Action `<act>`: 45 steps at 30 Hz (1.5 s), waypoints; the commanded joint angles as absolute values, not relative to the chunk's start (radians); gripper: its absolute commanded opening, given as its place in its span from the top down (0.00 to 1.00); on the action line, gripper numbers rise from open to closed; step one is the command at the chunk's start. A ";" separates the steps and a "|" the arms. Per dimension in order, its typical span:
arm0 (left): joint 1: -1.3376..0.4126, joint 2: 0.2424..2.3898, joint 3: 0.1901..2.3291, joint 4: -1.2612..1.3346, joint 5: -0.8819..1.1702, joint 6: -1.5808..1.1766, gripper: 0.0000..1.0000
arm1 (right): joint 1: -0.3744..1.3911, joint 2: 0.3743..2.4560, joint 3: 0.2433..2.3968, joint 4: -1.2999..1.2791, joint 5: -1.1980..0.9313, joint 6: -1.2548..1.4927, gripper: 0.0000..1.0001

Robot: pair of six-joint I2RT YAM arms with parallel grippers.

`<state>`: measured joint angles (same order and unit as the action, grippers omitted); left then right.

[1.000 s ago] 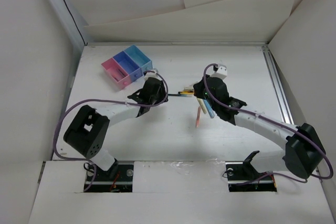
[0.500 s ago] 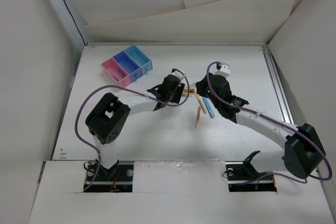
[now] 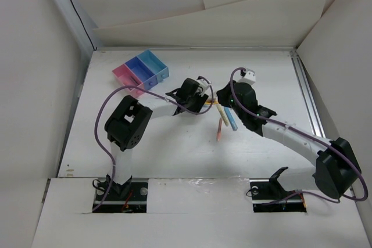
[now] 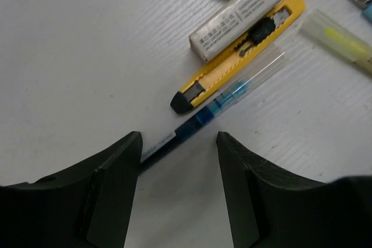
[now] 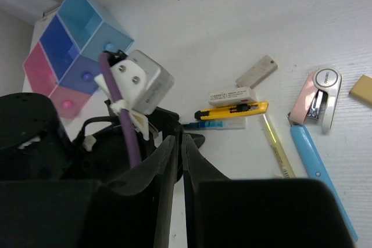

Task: Sort the stationery into containers
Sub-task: Pick up the pen from the center of the board.

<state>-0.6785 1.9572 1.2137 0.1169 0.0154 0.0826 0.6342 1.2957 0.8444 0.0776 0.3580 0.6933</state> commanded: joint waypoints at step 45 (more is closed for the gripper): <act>-0.669 1.637 1.140 0.143 0.256 -0.196 1.00 | 0.561 0.948 0.703 0.107 0.545 0.836 0.77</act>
